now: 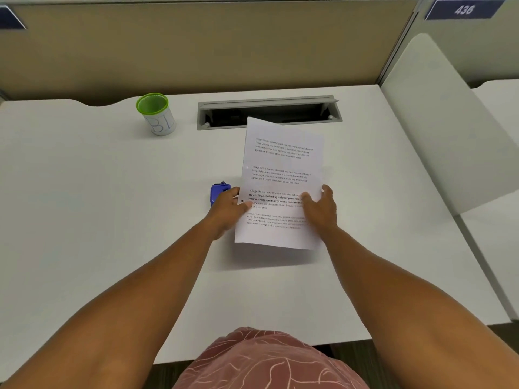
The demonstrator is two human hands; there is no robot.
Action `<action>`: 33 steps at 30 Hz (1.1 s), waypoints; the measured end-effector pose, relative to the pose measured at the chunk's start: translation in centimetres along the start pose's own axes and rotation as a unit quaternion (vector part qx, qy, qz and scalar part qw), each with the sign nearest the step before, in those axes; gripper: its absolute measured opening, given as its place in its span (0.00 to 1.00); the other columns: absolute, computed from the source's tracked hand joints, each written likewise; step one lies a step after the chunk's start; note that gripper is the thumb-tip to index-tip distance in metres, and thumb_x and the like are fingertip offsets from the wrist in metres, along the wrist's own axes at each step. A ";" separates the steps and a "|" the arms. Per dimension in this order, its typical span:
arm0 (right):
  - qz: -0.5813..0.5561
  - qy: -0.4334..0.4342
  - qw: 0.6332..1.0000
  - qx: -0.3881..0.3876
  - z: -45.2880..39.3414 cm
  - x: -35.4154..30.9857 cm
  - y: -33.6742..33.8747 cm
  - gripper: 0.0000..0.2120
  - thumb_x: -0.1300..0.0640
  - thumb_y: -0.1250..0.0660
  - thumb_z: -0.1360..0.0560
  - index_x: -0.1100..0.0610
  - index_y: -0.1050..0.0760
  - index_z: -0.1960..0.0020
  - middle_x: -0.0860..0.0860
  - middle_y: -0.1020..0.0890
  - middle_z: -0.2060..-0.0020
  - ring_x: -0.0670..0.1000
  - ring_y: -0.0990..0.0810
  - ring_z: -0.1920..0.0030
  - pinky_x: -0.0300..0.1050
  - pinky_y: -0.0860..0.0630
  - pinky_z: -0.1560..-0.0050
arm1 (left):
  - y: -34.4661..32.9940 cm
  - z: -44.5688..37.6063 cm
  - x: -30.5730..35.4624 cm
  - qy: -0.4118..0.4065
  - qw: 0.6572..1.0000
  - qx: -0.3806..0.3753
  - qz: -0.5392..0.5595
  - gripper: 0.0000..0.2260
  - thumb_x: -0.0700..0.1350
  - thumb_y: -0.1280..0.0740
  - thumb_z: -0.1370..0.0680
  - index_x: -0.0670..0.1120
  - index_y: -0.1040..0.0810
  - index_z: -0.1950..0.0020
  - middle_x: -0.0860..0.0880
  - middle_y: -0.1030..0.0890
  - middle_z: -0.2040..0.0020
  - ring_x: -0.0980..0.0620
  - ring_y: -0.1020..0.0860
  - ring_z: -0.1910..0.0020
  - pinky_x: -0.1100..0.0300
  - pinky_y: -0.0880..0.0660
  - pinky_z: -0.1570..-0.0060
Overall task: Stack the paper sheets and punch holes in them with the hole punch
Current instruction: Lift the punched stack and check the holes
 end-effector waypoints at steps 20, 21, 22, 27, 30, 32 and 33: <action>-0.146 0.070 0.987 0.022 2.4 -2.6 3.9 0.11 0.58 0.35 0.24 0.56 0.26 0.42 0.51 0.16 0.50 0.52 0.17 0.52 0.47 0.21 0.50 | 2.3 1.1 2.2 0.002 0.999 0.035 -0.013 0.11 0.52 0.28 0.24 0.45 0.19 0.50 0.50 0.14 0.54 0.49 0.15 0.54 0.55 0.17 0.55; -0.147 0.075 0.986 0.022 2.5 -2.9 4.1 0.11 0.58 0.35 0.24 0.57 0.26 0.42 0.51 0.16 0.50 0.52 0.17 0.52 0.47 0.21 0.51 | 2.6 1.0 2.7 0.001 0.999 0.045 -0.020 0.11 0.53 0.28 0.24 0.46 0.18 0.51 0.51 0.13 0.55 0.49 0.15 0.56 0.55 0.17 0.56; -0.149 0.078 0.985 0.023 2.6 -3.1 4.3 0.11 0.58 0.35 0.24 0.57 0.26 0.42 0.51 0.16 0.50 0.51 0.17 0.53 0.46 0.21 0.52 | 2.8 0.9 3.3 -0.006 0.998 0.050 -0.022 0.10 0.53 0.28 0.24 0.47 0.18 0.52 0.51 0.13 0.56 0.50 0.14 0.57 0.55 0.17 0.56; -0.146 0.095 0.984 0.026 2.9 -4.1 5.2 0.10 0.58 0.34 0.24 0.54 0.25 0.43 0.48 0.16 0.52 0.48 0.17 0.55 0.44 0.21 0.54 | 3.0 0.4 6.9 -0.054 0.998 0.042 0.002 0.07 0.50 0.31 0.21 0.47 0.19 0.51 0.54 0.13 0.58 0.57 0.15 0.62 0.64 0.20 0.66; -0.154 0.096 0.983 0.026 2.9 -4.5 5.6 0.09 0.58 0.33 0.24 0.53 0.25 0.45 0.47 0.16 0.54 0.48 0.17 0.56 0.43 0.20 0.55 | 3.1 0.1 8.4 -0.069 0.996 0.046 0.022 0.07 0.49 0.31 0.21 0.47 0.18 0.49 0.52 0.13 0.55 0.55 0.14 0.58 0.63 0.19 0.62; -0.167 0.097 0.981 0.024 2.8 -4.7 5.8 0.08 0.58 0.33 0.25 0.53 0.25 0.45 0.48 0.16 0.54 0.49 0.17 0.56 0.45 0.20 0.54 | 3.0 0.2 9.1 -0.081 0.995 0.036 0.044 0.06 0.49 0.30 0.22 0.48 0.18 0.48 0.53 0.13 0.54 0.54 0.14 0.57 0.62 0.19 0.62; -0.172 0.097 0.980 0.021 2.8 -4.8 5.8 0.08 0.58 0.33 0.25 0.53 0.25 0.45 0.48 0.16 0.54 0.50 0.17 0.55 0.46 0.20 0.53 | 2.8 0.3 9.3 -0.087 0.994 0.023 0.055 0.06 0.49 0.29 0.23 0.49 0.17 0.48 0.53 0.13 0.54 0.54 0.14 0.56 0.63 0.19 0.63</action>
Point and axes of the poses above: each hand's wrist, its own z-axis away from the middle knuckle, its own y-axis out of the back of the hand, x = y × z, the point moved 6 cm from there along -z, towards the middle knuckle
